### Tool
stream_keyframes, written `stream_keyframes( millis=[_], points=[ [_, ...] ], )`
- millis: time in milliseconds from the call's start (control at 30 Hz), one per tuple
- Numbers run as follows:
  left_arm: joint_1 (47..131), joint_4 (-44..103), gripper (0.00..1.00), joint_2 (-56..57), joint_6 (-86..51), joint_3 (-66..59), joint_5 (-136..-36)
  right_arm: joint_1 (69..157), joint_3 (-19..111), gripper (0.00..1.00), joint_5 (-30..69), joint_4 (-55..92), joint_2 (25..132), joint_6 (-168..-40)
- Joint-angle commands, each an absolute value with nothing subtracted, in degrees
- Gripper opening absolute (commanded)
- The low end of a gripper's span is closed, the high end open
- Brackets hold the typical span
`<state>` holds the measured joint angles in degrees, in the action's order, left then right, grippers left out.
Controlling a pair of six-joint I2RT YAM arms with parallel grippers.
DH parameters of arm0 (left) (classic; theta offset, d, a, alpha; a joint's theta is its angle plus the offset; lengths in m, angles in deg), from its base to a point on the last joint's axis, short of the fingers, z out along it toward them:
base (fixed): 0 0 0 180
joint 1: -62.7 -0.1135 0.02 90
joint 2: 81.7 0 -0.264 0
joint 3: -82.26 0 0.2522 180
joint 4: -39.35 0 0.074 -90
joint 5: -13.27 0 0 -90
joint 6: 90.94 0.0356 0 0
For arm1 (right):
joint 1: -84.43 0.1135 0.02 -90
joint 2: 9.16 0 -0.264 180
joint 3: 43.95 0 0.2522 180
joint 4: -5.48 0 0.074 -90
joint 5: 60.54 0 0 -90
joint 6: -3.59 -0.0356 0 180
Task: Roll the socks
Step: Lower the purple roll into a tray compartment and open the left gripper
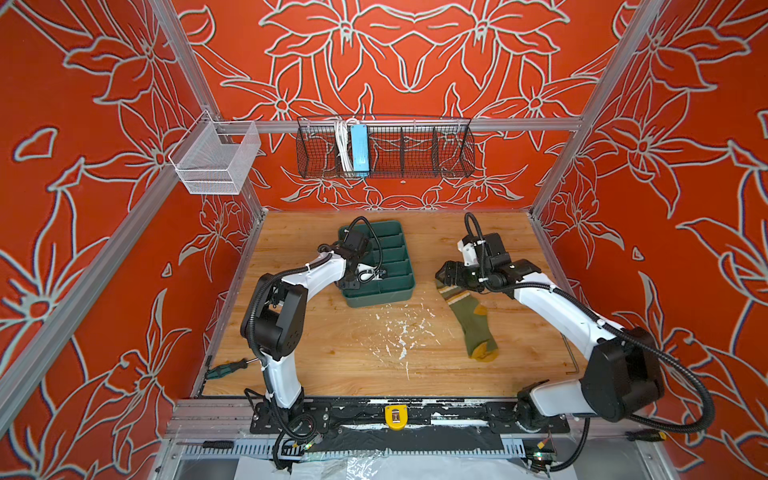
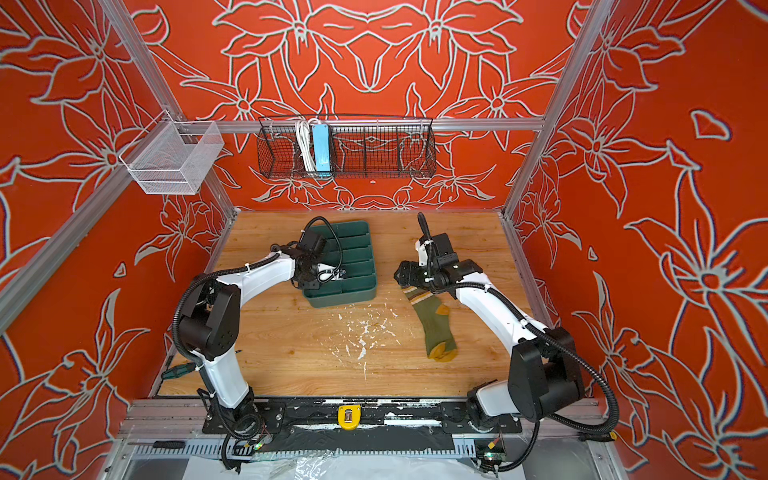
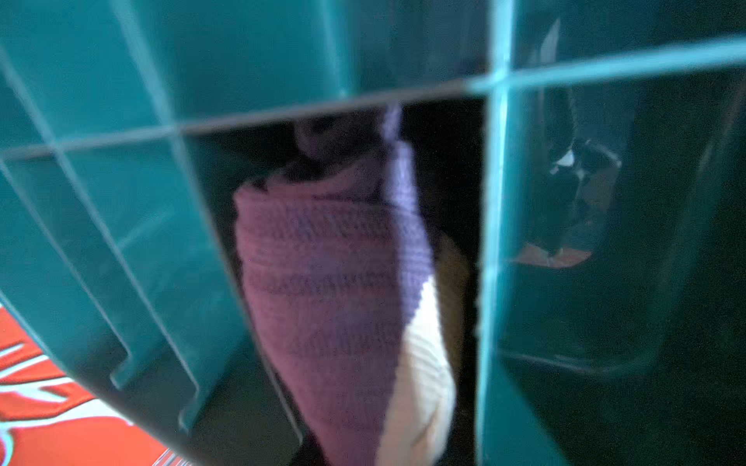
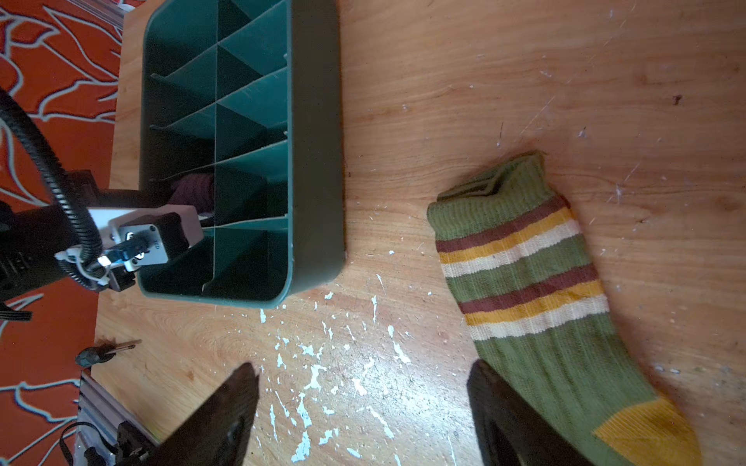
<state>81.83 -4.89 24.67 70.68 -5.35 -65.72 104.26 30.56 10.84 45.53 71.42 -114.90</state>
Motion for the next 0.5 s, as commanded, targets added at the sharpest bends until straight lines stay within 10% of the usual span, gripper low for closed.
stream_keyframes(
  millis=[0,167,467],
  points=[
    [82.2,-10.6,0.0,29.8,67.5,-3.0,-65.7,103.9,29.8,0.84,9.3,44.9,71.6,-114.1],
    [83.5,-10.9,0.0,30.4,66.2,-4.1,-65.7,103.6,29.8,0.84,9.5,45.3,71.0,-114.0],
    [84.1,-13.8,0.45,30.0,66.4,-7.6,-67.4,103.6,28.5,0.84,10.4,45.5,68.2,-114.7]
  ],
)
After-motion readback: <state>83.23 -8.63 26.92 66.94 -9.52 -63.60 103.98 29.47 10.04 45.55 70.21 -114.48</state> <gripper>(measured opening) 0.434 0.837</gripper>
